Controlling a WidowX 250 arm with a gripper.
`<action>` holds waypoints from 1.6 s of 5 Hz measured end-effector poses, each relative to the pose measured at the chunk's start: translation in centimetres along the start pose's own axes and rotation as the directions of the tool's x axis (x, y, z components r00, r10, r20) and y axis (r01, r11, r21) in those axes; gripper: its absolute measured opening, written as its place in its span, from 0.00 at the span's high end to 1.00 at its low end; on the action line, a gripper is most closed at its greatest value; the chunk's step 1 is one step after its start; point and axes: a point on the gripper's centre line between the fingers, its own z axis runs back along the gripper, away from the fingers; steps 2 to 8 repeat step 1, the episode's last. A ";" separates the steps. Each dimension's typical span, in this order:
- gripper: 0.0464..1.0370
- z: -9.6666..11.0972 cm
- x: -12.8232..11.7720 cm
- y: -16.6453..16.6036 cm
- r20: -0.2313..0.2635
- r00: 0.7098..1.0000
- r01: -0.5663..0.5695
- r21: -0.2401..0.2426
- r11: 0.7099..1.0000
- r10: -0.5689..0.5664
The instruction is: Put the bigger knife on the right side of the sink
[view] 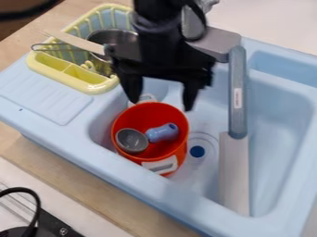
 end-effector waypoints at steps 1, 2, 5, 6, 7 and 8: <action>0.04 0.1 0.6 1.8 -0.024 0.999 0.027 -0.049 0.998 -0.029; 0.04 0.1 0.6 1.8 -0.024 0.999 0.027 -0.049 0.998 -0.029; 0.04 0.1 0.6 1.8 -0.024 0.999 0.027 -0.049 0.998 -0.029; 0.04 0.1 0.6 1.8 -0.024 0.999 0.027 -0.049 0.998 -0.029; 0.04 0.1 0.6 1.8 -0.024 0.999 0.027 -0.049 0.998 -0.029; 0.04 0.1 0.6 1.8 -0.024 0.999 0.027 -0.049 0.998 -0.029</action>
